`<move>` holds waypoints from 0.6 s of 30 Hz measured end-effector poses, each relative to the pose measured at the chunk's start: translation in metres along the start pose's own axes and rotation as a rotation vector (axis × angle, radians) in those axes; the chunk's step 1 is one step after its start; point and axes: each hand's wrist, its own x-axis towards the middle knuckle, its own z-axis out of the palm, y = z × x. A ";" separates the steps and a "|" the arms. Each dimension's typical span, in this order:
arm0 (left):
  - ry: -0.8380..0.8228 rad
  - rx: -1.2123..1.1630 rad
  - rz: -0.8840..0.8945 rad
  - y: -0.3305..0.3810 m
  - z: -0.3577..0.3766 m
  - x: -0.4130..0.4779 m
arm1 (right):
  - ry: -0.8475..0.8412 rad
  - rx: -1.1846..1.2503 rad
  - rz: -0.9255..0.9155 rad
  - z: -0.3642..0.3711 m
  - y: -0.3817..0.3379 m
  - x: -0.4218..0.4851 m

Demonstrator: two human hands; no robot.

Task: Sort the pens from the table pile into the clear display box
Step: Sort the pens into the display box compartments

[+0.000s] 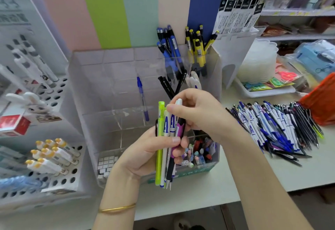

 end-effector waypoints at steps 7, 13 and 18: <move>-0.004 -0.069 -0.014 0.004 -0.006 -0.008 | 0.042 0.248 -0.036 -0.001 0.004 0.010; -0.048 -0.100 -0.059 0.005 -0.009 -0.008 | -0.143 0.119 0.053 0.005 0.002 0.010; -0.037 -0.151 -0.093 0.003 -0.010 -0.007 | -0.162 0.054 -0.003 0.010 0.002 0.008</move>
